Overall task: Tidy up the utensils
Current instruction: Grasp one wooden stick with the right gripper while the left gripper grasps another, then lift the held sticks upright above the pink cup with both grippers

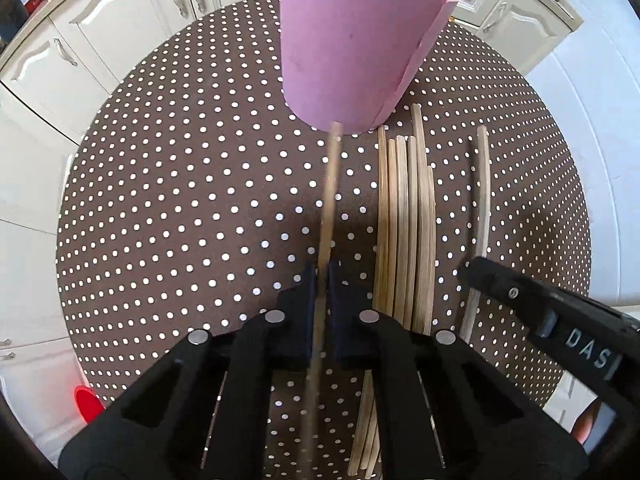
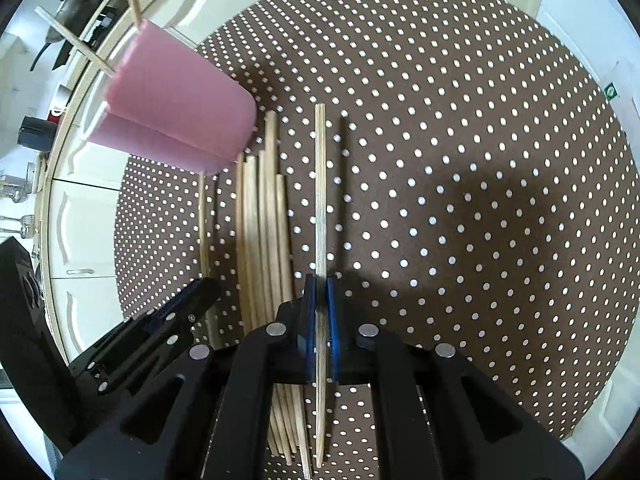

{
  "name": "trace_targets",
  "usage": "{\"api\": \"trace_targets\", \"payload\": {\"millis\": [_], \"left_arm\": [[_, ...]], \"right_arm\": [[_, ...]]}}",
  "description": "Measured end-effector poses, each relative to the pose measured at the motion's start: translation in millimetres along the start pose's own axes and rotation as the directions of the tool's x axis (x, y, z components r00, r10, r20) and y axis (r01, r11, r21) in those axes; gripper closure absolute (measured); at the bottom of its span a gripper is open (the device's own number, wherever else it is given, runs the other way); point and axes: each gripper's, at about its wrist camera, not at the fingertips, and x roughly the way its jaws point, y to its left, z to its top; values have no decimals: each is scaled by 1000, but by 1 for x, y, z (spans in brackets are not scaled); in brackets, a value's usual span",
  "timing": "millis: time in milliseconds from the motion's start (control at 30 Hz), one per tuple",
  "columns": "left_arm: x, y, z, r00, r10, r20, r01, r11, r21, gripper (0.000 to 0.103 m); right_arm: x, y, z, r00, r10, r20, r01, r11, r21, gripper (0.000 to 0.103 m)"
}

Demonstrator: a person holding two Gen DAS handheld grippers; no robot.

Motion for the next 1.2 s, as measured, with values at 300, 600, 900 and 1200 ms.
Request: {"api": "trace_targets", "payload": {"millis": [300,600,900,1200], "left_arm": [[-37,42,-11,998,-8,61,13,997,-72,97],[-93,61,-27,986,1,169,20,992,-125,97],[-129,34,-16,958,18,287,20,991,-131,97],[-155,28,-11,929,20,369,33,990,-135,97]], "right_arm": [[-45,13,-15,996,15,87,-12,999,-30,98],[-98,8,-17,982,50,184,-45,998,-31,98],[-136,11,-15,960,88,266,-72,995,-68,98],[-160,26,-13,937,132,324,-98,988,-119,98]]}}
